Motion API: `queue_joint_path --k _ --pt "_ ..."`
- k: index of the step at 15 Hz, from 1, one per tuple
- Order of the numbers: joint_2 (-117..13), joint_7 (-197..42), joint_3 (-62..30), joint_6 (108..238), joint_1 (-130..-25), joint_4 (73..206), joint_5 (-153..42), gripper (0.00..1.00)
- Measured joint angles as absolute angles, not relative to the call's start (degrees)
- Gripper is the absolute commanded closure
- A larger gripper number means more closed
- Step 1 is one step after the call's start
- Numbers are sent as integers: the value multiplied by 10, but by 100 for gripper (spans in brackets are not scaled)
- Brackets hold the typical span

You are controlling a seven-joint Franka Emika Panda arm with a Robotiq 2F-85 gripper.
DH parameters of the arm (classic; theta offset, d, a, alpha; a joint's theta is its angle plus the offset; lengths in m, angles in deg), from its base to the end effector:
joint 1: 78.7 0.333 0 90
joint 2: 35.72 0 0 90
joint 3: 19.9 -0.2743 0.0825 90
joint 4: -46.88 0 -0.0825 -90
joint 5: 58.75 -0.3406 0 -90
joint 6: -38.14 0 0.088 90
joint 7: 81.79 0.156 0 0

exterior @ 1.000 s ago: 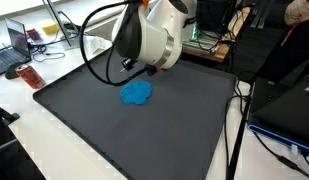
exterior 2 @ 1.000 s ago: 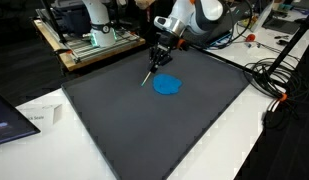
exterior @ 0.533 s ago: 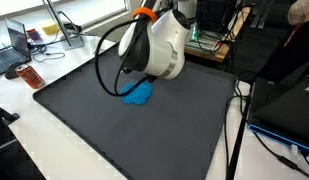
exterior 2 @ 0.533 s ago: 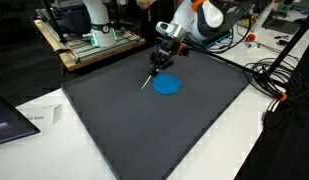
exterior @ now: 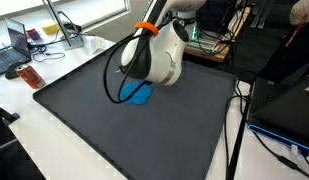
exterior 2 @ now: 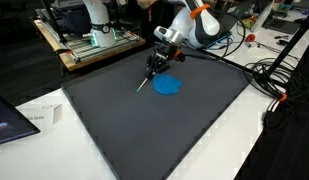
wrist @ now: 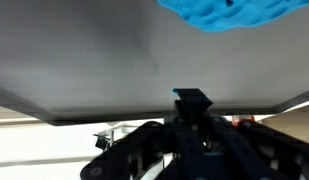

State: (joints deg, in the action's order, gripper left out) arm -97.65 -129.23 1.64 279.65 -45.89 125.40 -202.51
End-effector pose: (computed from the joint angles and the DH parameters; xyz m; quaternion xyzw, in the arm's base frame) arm 0.4875 0.0112 0.1500 0.6393 -0.6308 0.3413 0.2772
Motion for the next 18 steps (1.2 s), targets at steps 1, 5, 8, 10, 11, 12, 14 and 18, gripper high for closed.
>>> queue_joint_path --k 1,5,8,10,11,12,14,18 --pt "-979 -1292 20 2797 -457 1254 -2025 97" --pt "-980 -1294 26 2797 -455 1255 -2025 97" --pt "-980 -1302 25 2797 -455 1255 -2025 97" --pt "-979 -1307 24 2797 -455 1255 -2025 97" --pt "-979 -1309 24 2797 -455 1255 -2025 97" --pt "-978 -1310 23 2797 -455 1255 -2025 97" --pt "-976 -1315 22 2797 -455 1255 -2025 97" --pt "-956 -1334 11 2797 -461 1255 -2025 97"
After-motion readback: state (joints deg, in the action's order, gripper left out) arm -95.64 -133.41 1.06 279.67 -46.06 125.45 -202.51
